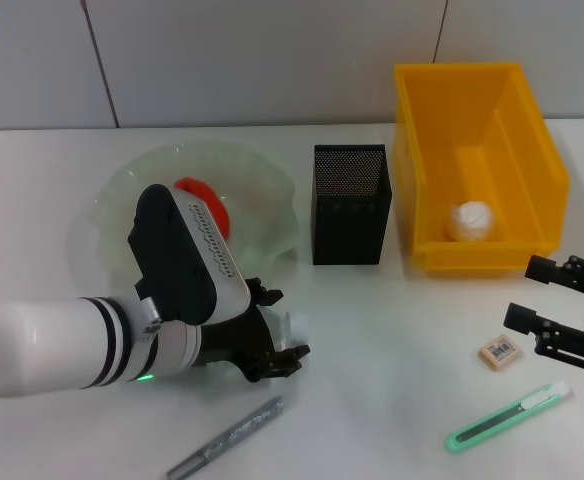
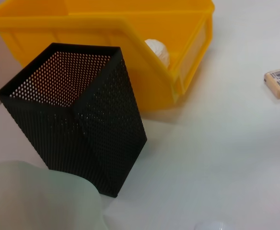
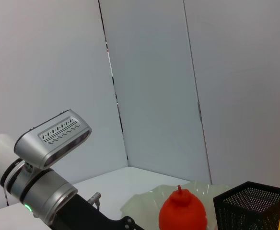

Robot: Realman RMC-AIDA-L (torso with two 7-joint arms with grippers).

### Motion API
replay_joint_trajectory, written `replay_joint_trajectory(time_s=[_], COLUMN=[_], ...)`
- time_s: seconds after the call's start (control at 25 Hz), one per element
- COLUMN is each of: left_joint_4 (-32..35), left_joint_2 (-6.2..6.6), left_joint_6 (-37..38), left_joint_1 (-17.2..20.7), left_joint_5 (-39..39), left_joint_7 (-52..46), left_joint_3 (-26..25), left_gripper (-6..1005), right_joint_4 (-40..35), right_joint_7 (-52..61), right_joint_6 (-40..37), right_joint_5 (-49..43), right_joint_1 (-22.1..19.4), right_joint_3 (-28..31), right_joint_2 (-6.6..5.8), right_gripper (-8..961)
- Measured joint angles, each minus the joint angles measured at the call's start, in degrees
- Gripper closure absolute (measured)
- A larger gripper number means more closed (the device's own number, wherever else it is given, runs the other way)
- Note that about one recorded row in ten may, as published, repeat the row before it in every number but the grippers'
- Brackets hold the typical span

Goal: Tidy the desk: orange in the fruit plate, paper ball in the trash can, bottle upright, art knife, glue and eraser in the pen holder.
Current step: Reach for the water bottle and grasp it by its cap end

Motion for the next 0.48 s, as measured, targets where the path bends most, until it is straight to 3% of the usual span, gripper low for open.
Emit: replay_joint_trajectory(time_s=[0.48], left_joint_4=[1.09], left_joint_2=[0.07], left_joint_6=[-0.19], left_joint_1=[0.19], left_joint_5=[0.10], left_joint_7=[0.26], left_joint_3=[0.13], left_gripper=[276], right_joint_4=[-0.33], right_joint_7=[0.15], right_joint_6=[0.00], right_joint_5=[-0.12], right_joint_1=[0.48], right_joint_3=[0.24], right_joint_2=[0.02], right_gripper=[247])
